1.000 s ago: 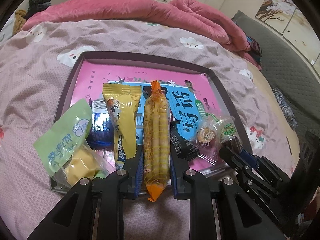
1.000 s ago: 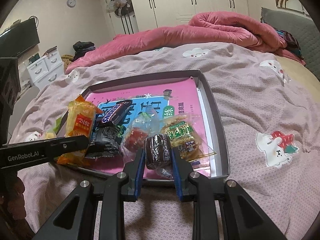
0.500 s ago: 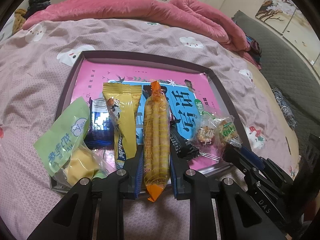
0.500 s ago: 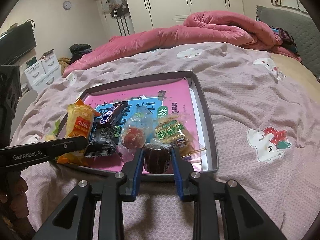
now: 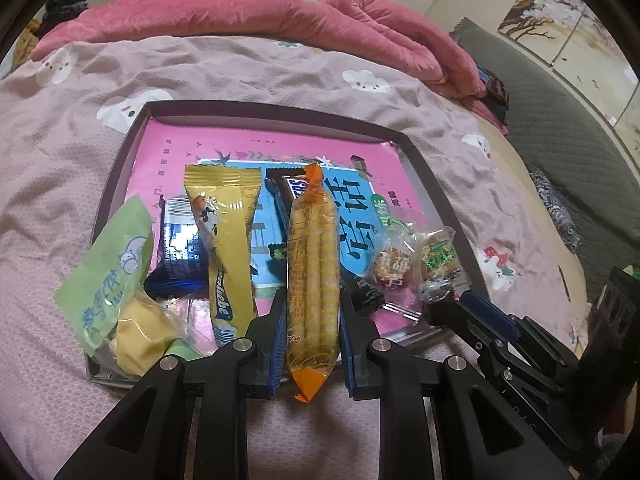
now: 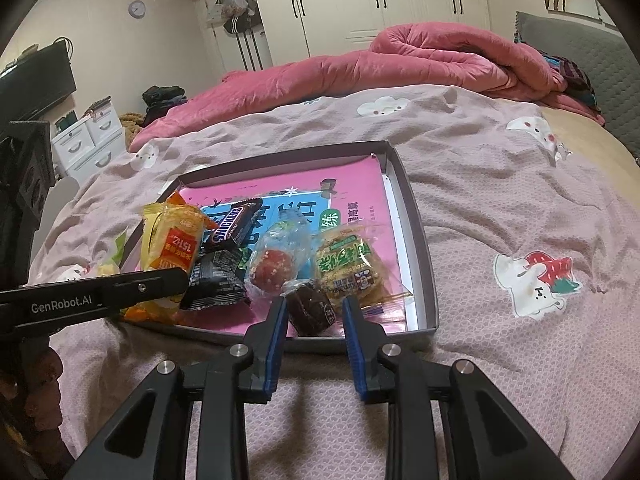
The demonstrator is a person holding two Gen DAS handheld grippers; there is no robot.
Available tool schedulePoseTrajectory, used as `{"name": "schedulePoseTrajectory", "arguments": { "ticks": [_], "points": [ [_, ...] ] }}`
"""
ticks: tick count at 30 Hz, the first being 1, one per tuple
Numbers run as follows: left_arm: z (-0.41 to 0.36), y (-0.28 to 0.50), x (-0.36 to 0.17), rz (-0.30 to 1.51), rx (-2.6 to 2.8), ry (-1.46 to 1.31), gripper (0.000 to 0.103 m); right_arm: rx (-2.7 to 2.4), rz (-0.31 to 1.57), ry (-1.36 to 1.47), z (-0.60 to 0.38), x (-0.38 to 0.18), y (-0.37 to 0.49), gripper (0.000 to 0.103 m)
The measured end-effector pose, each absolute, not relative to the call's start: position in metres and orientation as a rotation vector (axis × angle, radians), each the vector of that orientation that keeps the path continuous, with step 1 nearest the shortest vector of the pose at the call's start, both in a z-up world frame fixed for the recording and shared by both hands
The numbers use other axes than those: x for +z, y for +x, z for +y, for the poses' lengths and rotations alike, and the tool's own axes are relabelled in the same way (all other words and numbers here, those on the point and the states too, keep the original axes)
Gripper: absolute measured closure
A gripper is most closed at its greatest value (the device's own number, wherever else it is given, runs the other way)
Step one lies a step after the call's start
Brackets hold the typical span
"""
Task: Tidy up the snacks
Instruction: 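Lower the chocolate into the tray with right tool while left tool lowers the corn-stick bag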
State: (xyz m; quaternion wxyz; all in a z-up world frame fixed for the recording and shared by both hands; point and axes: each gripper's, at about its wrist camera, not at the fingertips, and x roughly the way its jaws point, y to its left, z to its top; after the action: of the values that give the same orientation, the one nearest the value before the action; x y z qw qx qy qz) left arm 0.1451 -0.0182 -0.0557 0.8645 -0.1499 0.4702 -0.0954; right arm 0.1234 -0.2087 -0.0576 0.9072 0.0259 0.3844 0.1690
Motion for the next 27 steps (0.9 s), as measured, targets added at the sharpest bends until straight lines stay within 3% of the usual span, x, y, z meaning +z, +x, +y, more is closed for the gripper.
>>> {"name": "schedulePoseTrajectory", "arguments": {
  "ticks": [6, 10, 19, 27],
  "points": [
    [-0.017, 0.144, -0.054, 0.983, -0.196, -0.314, 0.077, 0.35, 0.796, 0.058, -0.21, -0.057, 0.123, 0.075],
    [-0.015, 0.143, -0.052, 0.976, -0.193, -0.319, 0.063, 0.347, 0.797, 0.061, -0.211, -0.056, 0.123, 0.075],
    [-0.015, 0.141, -0.047, 0.959, -0.189, -0.31, 0.055, 0.342, 0.795, 0.066, -0.213, -0.055, 0.122, 0.075],
    [-0.014, 0.138, -0.038, 0.94, -0.185, -0.302, 0.041, 0.324, 0.783, 0.077, -0.217, -0.05, 0.121, 0.058]
  ]
}}
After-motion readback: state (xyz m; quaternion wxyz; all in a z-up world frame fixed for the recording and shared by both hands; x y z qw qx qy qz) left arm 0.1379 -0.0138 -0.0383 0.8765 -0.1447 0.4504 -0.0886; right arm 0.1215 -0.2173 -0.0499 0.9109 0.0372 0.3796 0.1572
